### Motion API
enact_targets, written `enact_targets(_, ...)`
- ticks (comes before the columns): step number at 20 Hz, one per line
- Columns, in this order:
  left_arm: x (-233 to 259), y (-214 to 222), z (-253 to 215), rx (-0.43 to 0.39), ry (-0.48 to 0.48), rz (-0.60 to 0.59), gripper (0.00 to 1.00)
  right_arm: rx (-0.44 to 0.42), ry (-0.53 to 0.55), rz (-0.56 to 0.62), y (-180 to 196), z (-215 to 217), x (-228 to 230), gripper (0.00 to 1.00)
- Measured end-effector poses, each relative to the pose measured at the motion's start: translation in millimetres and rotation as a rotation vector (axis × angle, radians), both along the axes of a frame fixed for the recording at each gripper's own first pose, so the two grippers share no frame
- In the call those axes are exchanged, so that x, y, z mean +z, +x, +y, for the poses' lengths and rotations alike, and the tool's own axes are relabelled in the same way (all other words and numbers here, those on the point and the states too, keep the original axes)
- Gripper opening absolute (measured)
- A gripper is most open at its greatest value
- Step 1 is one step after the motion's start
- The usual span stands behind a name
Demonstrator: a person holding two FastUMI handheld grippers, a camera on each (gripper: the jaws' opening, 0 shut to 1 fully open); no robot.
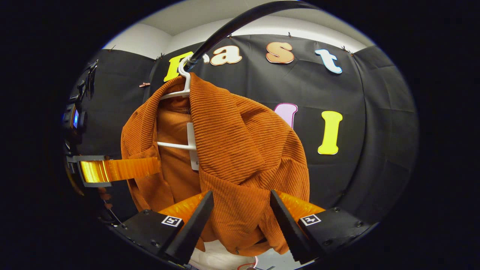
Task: Grasp the clothes on the hanger with both hands and then place them into the laundry hamper below.
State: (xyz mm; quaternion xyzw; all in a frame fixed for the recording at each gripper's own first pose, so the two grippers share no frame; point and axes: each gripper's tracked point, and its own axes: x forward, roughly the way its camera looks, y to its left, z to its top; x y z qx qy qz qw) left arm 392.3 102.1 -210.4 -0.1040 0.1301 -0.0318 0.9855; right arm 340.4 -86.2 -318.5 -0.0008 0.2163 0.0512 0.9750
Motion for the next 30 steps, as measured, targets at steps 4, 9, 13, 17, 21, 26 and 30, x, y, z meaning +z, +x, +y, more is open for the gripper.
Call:
enact_targets(4, -3.3, 9.9, -10.8, -0.001, 0.008, 0.001, 0.95, 0.013, 0.022, 0.000, 3.0, 6.4, -3.5, 0.98)
enact_targets(9, -5.4, 17.0, -5.8, 0.022, 0.014, 0.010, 0.94, 0.078, 0.100, -0.006, 20.0, 45.2, -4.0, 0.98)
enact_targets(13, -3.3, 18.5, 0.6, 0.043, 0.016, 0.004, 0.95, 0.040, 0.010, -0.017, 40.5, 32.9, -15.3, 1.00)
enact_targets(17, -1.7, 24.8, 9.4, 0.085, 0.097, -0.023, 0.94, -0.023, 0.013, -0.044, 58.7, 17.7, -9.0, 0.81)
enact_targets(21, -3.9, 32.0, 22.4, 0.117, 0.155, -0.030, 0.72, -0.048, -0.011, -0.063, 65.3, 8.0, -7.4, 0.54)
enact_targets(26, 3.2, 28.6, 44.2, 0.186, 0.196, -0.031, 0.08, -0.024, 0.018, -0.095, 65.8, -13.8, 10.0, 0.22)
enact_targets(30, 24.1, 17.6, 68.3, 0.230, 0.268, -0.057, 0.08, -0.013, -0.040, -0.152, 67.4, -41.1, 33.3, 0.22)
